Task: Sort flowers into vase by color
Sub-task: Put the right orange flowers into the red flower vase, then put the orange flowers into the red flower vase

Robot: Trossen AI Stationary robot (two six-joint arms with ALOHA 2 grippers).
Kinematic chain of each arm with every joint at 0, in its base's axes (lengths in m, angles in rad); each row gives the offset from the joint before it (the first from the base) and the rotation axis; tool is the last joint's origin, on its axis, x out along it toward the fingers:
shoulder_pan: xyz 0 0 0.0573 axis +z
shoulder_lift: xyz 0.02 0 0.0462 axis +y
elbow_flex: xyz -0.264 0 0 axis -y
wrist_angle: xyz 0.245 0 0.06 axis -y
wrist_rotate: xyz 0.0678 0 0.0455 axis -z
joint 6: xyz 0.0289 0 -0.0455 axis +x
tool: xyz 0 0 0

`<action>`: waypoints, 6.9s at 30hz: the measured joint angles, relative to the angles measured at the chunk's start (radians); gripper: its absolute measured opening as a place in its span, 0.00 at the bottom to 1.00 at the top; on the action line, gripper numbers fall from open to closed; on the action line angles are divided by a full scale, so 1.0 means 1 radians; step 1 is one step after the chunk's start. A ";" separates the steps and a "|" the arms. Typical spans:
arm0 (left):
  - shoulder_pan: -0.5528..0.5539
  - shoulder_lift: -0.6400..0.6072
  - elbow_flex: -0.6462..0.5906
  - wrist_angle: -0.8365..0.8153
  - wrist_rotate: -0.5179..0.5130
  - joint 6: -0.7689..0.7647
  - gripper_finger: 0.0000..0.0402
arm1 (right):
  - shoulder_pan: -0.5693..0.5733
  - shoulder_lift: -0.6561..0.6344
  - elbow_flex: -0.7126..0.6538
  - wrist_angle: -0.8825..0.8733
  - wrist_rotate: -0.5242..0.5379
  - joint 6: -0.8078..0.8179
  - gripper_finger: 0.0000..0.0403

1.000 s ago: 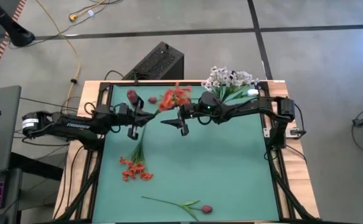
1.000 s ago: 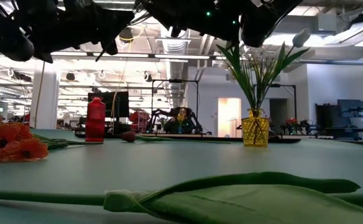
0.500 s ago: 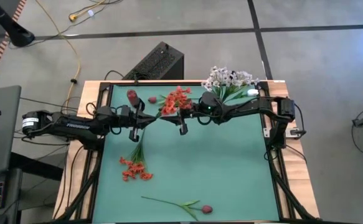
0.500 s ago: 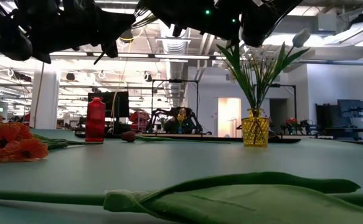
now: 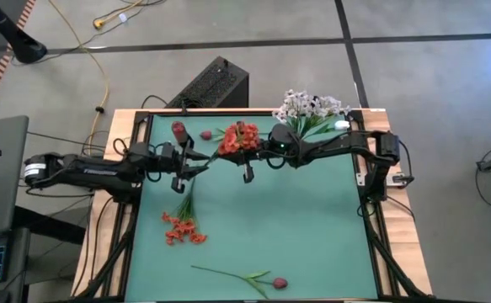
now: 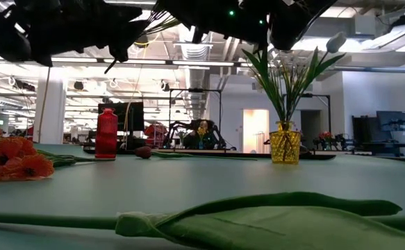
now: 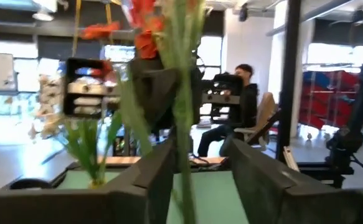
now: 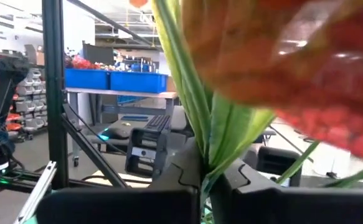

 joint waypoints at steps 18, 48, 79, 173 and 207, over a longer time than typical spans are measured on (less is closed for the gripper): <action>0.003 -0.152 0.366 -1.010 -0.093 0.085 0.52 | 0.034 -0.001 0.227 -0.467 0.055 -0.174 0.09; 0.000 -0.117 0.364 -0.963 -0.127 0.170 0.00 | 0.030 -0.085 0.262 -0.823 0.053 -0.189 0.56; 0.603 -0.244 0.027 -0.282 -0.133 0.117 0.00 | 0.621 -0.542 -0.339 -0.872 0.885 0.203 0.70; 0.678 -0.092 0.656 -1.887 -0.348 0.252 0.51 | 0.672 -0.465 -0.378 -0.802 0.879 0.224 0.70; -0.419 -0.044 0.801 -2.231 -0.180 -0.481 0.51 | 0.672 -0.468 -0.362 -0.828 0.824 0.226 0.70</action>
